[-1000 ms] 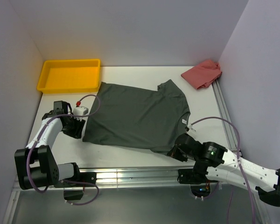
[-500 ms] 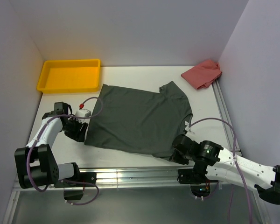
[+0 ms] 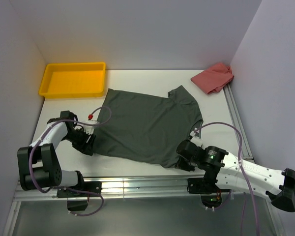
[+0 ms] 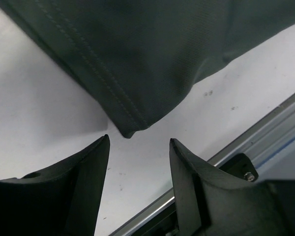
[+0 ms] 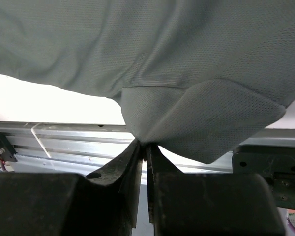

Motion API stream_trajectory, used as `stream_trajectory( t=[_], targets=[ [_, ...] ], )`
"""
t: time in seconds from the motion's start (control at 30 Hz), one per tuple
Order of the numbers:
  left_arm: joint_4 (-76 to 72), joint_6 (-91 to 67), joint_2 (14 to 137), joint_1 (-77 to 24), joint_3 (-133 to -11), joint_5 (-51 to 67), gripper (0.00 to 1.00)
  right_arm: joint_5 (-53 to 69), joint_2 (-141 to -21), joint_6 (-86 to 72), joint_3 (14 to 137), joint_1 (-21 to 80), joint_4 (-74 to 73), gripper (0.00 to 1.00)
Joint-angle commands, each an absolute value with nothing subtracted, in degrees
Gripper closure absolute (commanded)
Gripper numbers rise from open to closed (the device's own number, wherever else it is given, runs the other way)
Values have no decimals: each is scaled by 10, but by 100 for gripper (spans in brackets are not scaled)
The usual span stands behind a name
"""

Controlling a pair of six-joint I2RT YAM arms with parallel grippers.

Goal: Roll the t-shirts
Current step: Flatten the tshirt

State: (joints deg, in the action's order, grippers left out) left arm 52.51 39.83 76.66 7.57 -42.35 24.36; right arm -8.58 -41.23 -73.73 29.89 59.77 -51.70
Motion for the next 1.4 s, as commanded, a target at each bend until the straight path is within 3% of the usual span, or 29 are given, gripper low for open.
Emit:
stream_trajectory(
  t=[0.0,0.23,0.43,0.53,0.93,1.13,1.37],
  targets=[
    [541,416,786,77,-439,294,43,-108,-415,-731,318,602,-493,85],
    [524,400,806,73,-437,281,60,-127,-404,-731,334,601,-506,85],
    [530,389,801,74,-456,291,91,-146,-389,-729,353,600,-533,85],
    [526,381,794,73,-463,292,99,-157,-381,-727,362,601,-545,82],
    [545,367,791,74,-518,294,100,-211,-388,-680,410,566,-563,82],
    [548,363,799,73,-530,286,100,-153,-402,-624,397,505,-527,81],
    [519,339,823,73,-546,270,100,-108,-432,-631,373,550,-546,69]
  ],
)
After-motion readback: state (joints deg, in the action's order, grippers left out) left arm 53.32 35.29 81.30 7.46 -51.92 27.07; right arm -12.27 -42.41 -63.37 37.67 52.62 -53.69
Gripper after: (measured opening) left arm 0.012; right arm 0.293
